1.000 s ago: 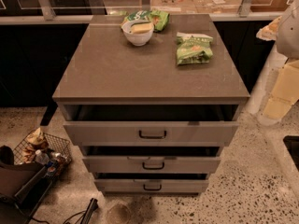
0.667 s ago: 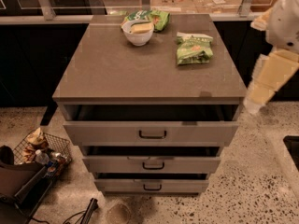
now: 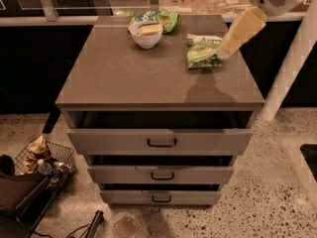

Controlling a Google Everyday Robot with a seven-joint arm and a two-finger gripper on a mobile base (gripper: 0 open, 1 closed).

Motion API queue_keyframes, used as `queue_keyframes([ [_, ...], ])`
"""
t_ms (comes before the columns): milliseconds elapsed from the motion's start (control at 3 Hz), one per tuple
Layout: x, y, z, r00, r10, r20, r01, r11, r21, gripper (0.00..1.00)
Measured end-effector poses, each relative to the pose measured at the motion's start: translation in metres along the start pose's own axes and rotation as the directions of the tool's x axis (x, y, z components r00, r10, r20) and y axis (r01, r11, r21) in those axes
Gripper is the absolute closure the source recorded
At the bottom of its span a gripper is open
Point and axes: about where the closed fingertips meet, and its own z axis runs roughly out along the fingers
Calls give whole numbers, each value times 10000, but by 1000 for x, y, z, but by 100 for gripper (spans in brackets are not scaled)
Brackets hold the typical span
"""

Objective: Pick sponge from white bowl and place on counter

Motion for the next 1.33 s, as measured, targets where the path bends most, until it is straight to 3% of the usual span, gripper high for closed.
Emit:
queue_keyframes([
  [333,-32,-37,20,9875,1391,745,-1425,9888,436,0],
  [667,-53,-62,23,9540,2624,1451,-2816,9504,1323,0],
  [1000,-61,-57,16,9097,3437,2329,-3977,8824,2515,0],
  [1333,-56,-54,35,8912,3832,2427,-4382,8655,2425,0],
])
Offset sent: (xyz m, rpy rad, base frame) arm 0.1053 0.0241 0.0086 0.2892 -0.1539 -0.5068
